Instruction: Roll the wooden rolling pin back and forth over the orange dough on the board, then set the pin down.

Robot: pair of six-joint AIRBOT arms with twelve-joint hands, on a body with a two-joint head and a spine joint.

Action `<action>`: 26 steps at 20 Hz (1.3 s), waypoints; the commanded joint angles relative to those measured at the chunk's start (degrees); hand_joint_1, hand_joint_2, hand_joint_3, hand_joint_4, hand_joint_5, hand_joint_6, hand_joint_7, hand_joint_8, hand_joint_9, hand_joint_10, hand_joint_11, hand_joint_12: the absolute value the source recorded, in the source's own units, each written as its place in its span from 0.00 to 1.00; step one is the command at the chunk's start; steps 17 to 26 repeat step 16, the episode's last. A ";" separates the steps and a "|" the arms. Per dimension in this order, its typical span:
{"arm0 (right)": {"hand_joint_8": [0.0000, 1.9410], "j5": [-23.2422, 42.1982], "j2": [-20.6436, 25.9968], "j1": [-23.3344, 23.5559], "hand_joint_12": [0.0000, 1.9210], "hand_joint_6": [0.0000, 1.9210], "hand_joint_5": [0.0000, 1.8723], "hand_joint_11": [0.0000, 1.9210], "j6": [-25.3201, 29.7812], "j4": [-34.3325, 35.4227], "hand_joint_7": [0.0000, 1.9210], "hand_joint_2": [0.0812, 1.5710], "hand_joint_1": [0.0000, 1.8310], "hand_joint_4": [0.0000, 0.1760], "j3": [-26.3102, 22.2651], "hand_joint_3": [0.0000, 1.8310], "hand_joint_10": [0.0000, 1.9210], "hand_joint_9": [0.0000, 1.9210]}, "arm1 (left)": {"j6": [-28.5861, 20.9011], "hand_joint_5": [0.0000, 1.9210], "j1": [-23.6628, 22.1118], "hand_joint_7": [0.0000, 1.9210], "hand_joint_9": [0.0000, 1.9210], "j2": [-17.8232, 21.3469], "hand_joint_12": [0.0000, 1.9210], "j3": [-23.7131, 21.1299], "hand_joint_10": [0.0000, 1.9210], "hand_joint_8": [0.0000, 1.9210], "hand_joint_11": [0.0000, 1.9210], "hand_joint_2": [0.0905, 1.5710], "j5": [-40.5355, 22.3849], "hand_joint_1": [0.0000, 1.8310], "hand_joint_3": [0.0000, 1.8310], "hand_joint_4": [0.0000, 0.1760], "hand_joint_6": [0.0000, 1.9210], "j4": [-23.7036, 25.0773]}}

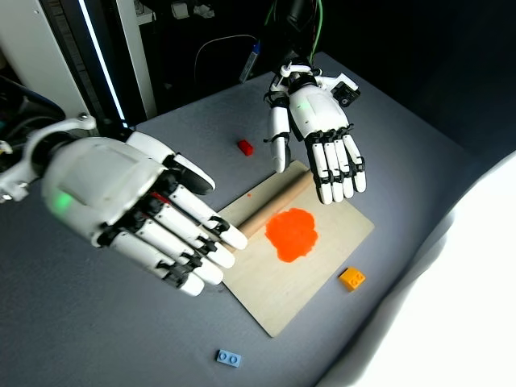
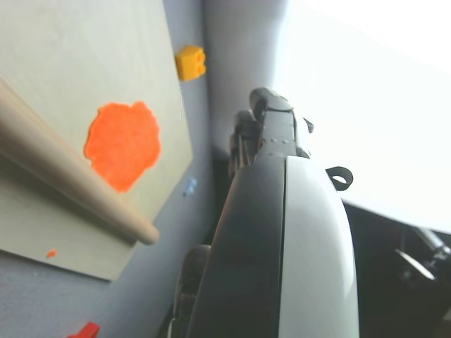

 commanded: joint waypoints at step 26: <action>0.00 7.94 3.31 -2.75 0.51 0.01 0.27 0.00 10.70 -9.76 0.28 0.99 0.00 0.00 -0.11 0.00 0.00 0.25 | 2.07 0.14 -5.31 0.15 0.12 3.30 0.12 -3.85 0.01 0.01 0.00 0.96 0.06 0.00 0.00 0.00 0.00 0.86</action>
